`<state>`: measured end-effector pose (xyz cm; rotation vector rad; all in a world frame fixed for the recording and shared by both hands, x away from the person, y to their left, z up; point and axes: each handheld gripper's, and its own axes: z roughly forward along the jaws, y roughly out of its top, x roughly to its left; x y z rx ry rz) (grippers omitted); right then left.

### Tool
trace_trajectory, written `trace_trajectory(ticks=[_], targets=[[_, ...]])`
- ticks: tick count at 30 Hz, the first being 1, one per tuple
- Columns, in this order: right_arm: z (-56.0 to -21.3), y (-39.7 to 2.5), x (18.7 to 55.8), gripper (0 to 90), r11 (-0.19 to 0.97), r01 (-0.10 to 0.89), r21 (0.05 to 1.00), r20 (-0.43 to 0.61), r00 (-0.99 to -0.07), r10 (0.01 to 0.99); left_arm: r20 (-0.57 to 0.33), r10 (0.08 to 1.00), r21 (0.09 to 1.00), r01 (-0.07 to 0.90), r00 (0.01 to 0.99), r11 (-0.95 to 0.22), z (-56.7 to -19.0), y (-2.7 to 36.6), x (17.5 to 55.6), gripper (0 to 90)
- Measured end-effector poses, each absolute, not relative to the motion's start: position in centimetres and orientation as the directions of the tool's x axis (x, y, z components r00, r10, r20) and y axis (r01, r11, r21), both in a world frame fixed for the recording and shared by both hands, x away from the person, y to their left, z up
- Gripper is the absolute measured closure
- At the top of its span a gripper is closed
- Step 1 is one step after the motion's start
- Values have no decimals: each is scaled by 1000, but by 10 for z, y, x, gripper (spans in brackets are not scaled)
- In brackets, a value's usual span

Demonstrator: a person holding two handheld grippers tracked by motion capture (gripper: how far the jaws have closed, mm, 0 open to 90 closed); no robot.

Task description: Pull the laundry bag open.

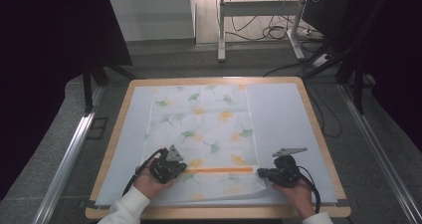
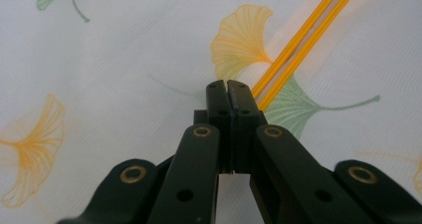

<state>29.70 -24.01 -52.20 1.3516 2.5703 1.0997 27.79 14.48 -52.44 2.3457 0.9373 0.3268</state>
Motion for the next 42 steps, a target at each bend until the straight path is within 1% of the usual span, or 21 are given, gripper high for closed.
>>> trace_trajectory(ticks=[42], targets=[[-522,-239,296,893,376,701,606,266,-624,735,-10,792,592,642,611,-488,-527,214,265,900]])
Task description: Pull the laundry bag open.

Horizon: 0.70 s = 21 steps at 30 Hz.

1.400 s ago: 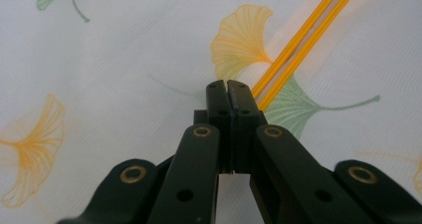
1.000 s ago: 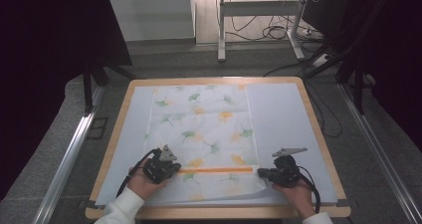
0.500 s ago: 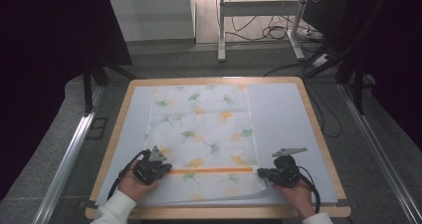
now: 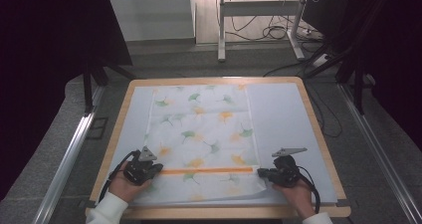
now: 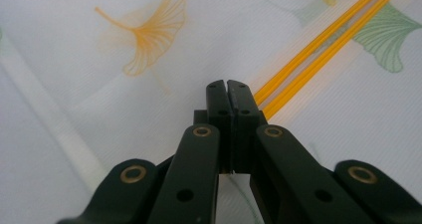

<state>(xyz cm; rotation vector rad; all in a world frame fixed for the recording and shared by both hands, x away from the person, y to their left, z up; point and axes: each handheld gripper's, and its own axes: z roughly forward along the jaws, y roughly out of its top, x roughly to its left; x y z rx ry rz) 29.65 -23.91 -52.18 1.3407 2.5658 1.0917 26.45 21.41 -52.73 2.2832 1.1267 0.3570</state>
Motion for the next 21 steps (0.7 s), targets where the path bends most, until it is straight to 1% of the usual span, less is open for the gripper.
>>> trace_trajectory(ticks=[5,21], targets=[[-522,-239,297,893,376,701,606,266,-624,735,-17,804,594,653,594,-470,-528,222,263,900],[-522,-239,296,893,375,702,605,267,-623,735,0,838,591,676,545,-440,-529,242,256,900]])
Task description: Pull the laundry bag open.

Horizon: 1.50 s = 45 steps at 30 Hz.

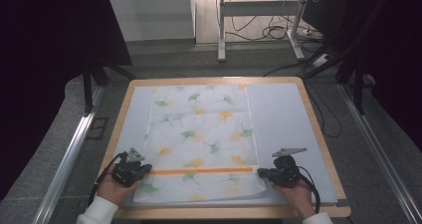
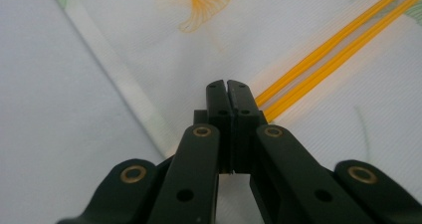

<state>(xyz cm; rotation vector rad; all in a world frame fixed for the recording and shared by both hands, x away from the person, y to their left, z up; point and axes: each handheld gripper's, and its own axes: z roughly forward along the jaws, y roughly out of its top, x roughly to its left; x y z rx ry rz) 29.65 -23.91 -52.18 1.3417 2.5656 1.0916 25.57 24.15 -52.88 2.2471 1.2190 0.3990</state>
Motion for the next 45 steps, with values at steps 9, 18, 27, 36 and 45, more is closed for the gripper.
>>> trace_trajectory(ticks=[9,18,27,36,45], targets=[[-522,-239,296,893,374,703,605,267,-622,736,-8,846,597,682,533,-423,-530,252,252,900],[-522,-239,296,893,376,702,605,267,-624,735,5,848,595,680,530,-428,-529,253,249,900],[-522,-239,296,893,381,700,603,264,-626,733,11,846,592,678,532,-435,-529,255,249,900],[-521,-239,296,892,381,700,604,264,-627,733,-35,852,604,690,522,-398,-530,258,251,900],[-519,-235,292,890,423,649,633,205,-667,716,-22,833,643,646,552,-411,-530,254,249,876]])
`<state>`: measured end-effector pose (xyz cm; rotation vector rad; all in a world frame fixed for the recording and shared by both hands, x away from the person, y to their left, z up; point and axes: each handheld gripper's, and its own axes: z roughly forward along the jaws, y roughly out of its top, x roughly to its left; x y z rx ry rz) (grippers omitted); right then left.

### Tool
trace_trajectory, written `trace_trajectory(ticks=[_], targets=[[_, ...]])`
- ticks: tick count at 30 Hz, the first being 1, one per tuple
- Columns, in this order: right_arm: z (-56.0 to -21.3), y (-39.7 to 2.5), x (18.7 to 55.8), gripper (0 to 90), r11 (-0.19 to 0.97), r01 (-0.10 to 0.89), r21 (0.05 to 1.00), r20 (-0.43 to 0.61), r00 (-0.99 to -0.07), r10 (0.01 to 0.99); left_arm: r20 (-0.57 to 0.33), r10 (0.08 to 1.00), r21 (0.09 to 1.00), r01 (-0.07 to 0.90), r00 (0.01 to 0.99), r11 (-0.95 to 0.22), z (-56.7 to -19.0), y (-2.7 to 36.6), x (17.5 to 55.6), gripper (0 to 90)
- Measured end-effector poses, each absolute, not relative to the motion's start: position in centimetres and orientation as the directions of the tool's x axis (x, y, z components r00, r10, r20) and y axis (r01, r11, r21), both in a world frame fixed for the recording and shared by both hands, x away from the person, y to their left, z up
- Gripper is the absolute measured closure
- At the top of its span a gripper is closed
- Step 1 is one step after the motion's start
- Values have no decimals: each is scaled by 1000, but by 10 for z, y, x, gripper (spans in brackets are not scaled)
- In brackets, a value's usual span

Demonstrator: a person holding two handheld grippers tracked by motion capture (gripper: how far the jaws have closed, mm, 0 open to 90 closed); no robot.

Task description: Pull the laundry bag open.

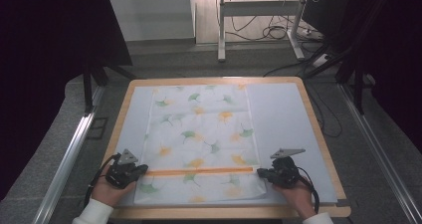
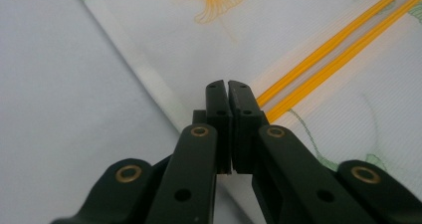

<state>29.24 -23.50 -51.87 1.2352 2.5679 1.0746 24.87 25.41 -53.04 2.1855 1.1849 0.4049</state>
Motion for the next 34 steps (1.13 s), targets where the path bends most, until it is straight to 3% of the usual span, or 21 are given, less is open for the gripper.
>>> trace_trajectory(ticks=[5,9,12,15,25,34], targets=[[-507,-235,287,888,411,585,700,175,-698,695,10,818,722,562,575,-404,-522,251,242,796],[-503,-238,286,747,402,529,747,127,-707,696,-1,825,765,532,565,-363,-518,248,240,657],[-502,-242,288,611,397,505,767,107,-710,696,-26,841,752,565,541,-341,-520,250,242,486],[-502,-245,292,507,390,494,777,85,-696,713,-38,856,745,586,515,-320,-522,255,242,375],[-506,-272,309,426,331,540,774,95,-615,782,-95,910,784,594,403,-181,-525,285,241,294],[-507,-275,310,412,333,533,778,88,-617,782,-69,916,793,579,395,-190,-528,285,241,257]])
